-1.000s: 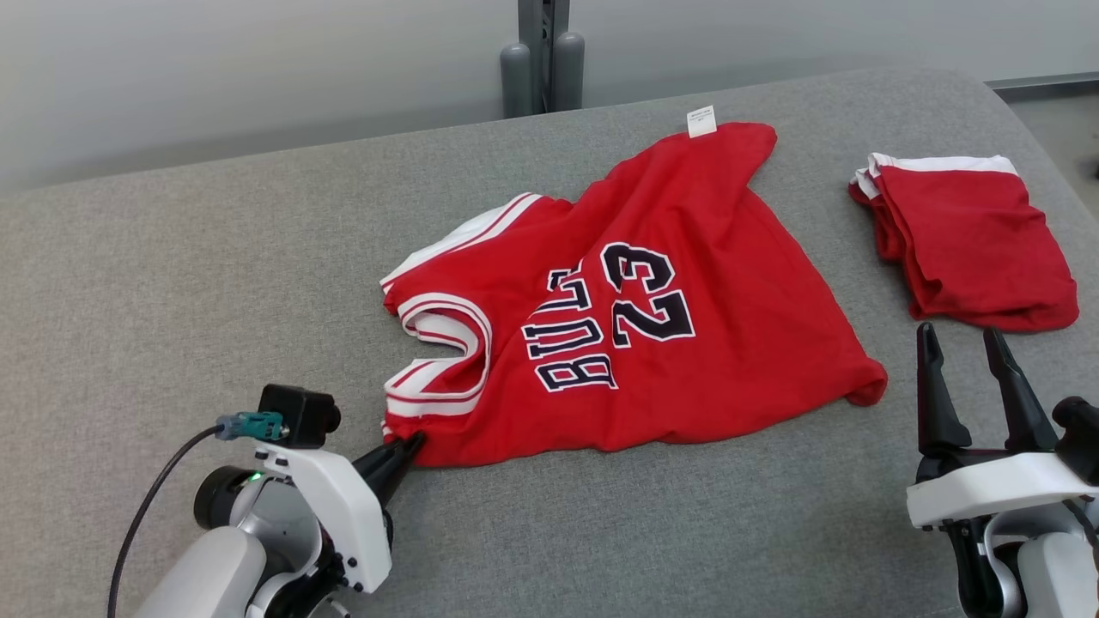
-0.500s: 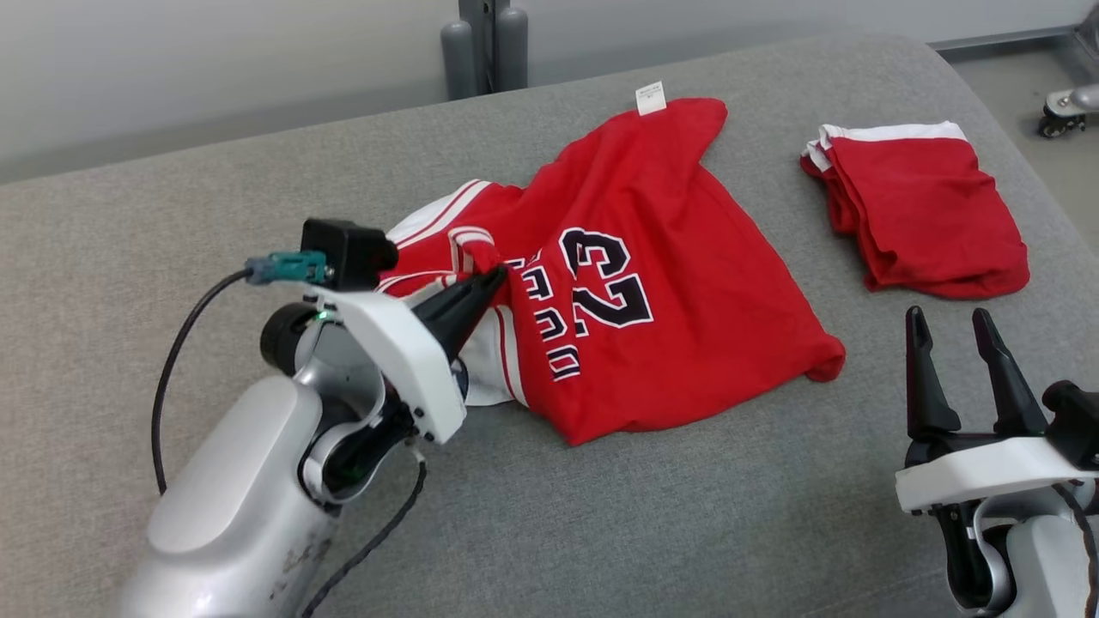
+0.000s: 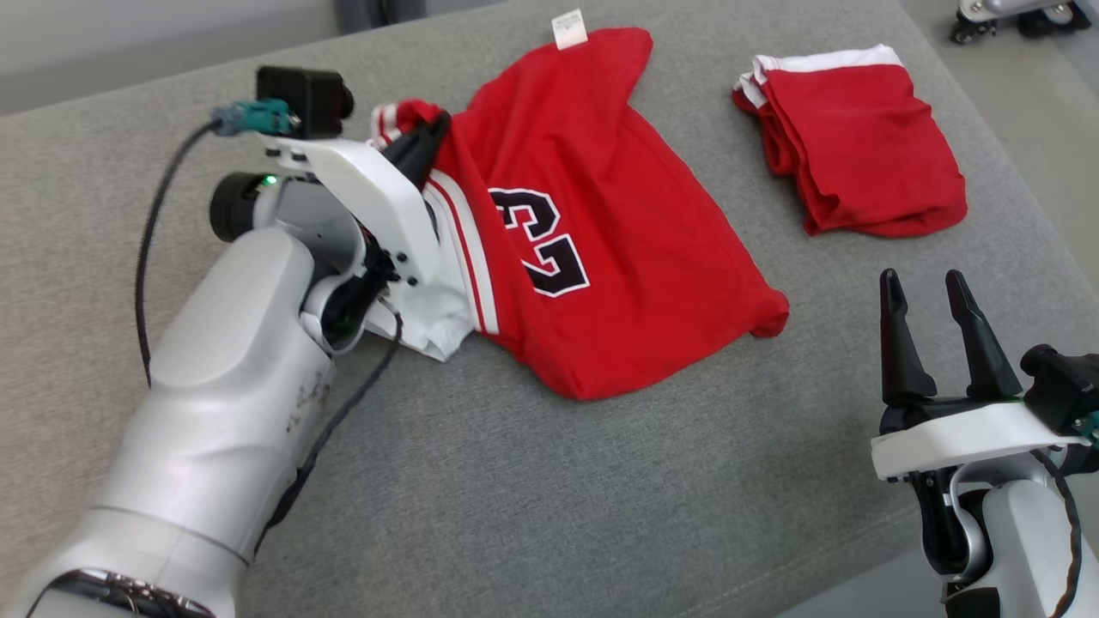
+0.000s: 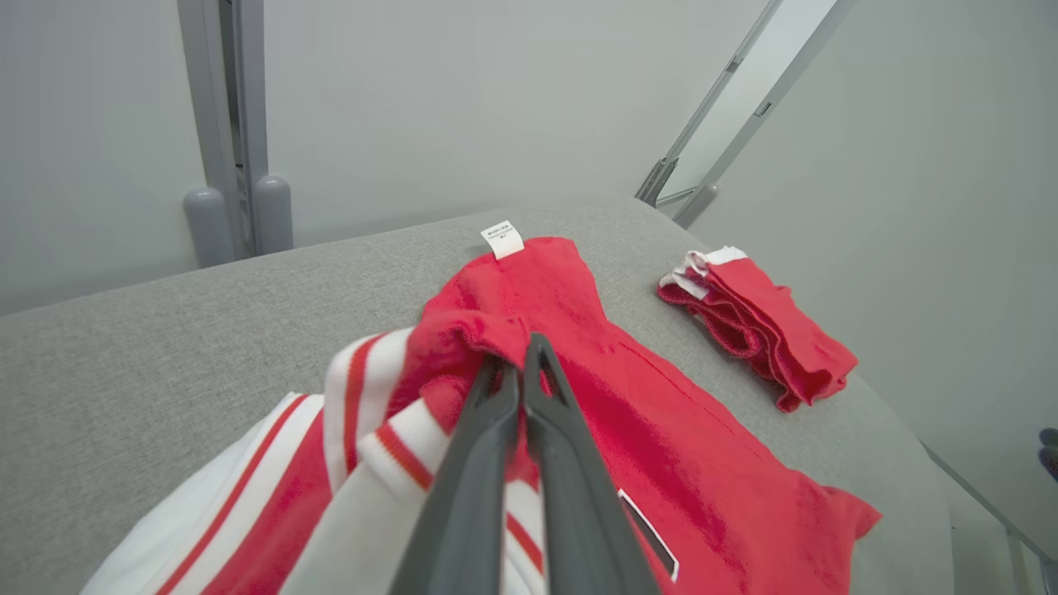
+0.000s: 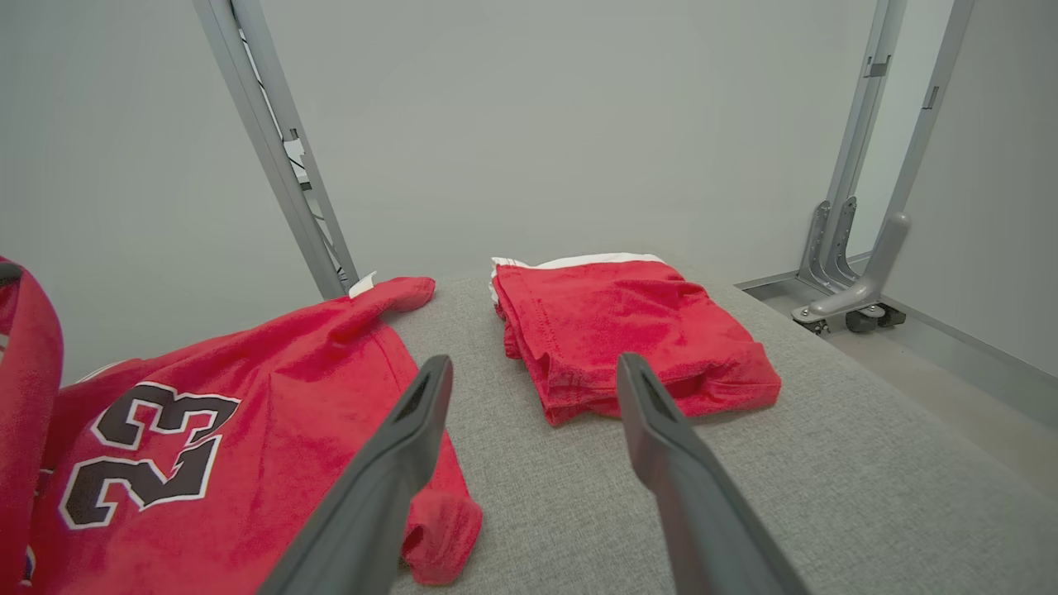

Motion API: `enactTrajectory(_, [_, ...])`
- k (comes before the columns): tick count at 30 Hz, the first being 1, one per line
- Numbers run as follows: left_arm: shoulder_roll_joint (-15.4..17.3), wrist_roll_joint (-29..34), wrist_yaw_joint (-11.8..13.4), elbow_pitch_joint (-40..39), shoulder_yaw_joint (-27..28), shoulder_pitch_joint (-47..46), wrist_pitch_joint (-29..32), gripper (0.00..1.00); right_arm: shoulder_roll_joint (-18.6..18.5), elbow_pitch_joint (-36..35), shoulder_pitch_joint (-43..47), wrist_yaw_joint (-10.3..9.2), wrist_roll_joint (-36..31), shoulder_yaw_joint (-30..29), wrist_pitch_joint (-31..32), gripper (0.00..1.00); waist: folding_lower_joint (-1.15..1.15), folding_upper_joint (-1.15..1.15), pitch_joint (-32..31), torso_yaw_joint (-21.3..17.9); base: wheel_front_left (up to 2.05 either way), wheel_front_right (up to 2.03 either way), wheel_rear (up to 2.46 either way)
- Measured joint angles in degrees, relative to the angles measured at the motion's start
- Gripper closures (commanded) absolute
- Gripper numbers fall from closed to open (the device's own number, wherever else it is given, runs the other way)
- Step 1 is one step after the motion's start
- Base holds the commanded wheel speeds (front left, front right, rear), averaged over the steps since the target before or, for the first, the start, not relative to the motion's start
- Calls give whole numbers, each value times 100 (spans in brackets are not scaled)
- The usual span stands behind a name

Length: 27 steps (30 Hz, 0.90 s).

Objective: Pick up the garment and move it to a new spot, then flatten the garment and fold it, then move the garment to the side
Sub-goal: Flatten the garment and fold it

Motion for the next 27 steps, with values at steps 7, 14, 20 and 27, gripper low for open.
enactTrajectory(7, [-142,37,-135,1070,-123,-454,-571,0,49,20,-65,0,13,-1,-8,0,0,0,143,-132,0,0,0])
enactTrajectory(14, [-256,-26,-165,1394,-461,-532,-1022,0,60,59,-56,0,-38,-45,-9,0,0,0,-40,93,0,0,0])
enactTrajectory(20, [-221,-243,-178,1184,-838,-211,-1376,0,-37,86,18,0,-83,-35,-9,0,0,0,-368,359,0,0,0])
enactTrajectory(27, [78,-299,-178,922,-995,435,-2015,0,-143,59,171,0,-110,-24,-14,0,0,0,-805,659,0,0,0])
